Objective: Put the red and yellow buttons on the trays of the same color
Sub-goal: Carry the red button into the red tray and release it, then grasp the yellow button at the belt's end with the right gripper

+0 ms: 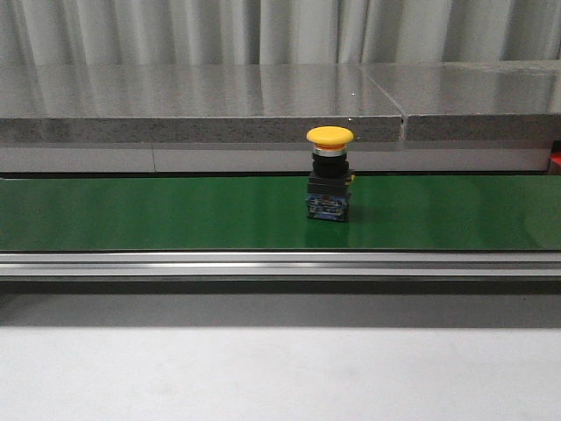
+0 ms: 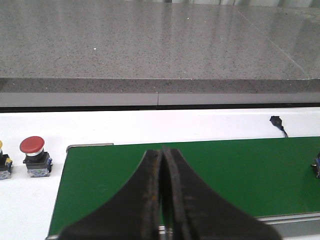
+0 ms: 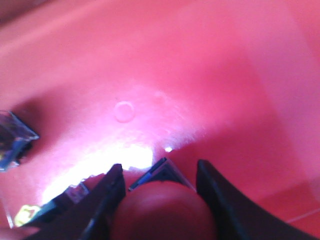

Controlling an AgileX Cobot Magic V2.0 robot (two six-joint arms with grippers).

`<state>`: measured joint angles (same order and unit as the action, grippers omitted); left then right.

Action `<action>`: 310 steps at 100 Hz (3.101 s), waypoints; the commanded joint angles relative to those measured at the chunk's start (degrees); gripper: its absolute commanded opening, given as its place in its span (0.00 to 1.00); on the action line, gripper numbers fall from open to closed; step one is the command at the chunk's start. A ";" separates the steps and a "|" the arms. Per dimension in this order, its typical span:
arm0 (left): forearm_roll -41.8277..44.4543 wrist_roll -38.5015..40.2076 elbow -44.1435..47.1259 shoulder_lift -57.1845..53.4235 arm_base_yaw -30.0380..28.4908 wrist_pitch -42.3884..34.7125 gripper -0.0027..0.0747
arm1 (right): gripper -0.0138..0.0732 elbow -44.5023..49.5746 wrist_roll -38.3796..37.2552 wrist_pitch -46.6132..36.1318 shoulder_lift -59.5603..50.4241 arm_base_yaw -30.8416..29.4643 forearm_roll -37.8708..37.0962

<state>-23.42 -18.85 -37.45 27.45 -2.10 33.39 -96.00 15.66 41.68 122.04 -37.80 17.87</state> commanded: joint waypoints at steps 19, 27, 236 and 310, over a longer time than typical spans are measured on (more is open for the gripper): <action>-1.52 -0.09 -1.60 0.12 0.41 -4.13 0.01 | 0.39 -2.03 0.23 -2.23 -2.48 -0.29 1.01; -1.52 -0.09 -1.60 0.12 0.41 -4.13 0.01 | 0.52 -2.03 0.23 -2.23 -2.48 -0.29 1.01; -1.52 -0.09 -1.60 0.12 0.41 -4.24 0.01 | 0.79 24.62 23.44 13.86 -37.80 35.25 1.18; -1.52 -0.09 -1.60 0.12 0.41 -4.24 0.01 | 0.45 24.62 23.85 8.57 -31.66 37.22 1.70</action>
<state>-23.42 -18.85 -37.45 27.45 -2.10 33.29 -70.06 38.76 51.71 92.56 -0.61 18.30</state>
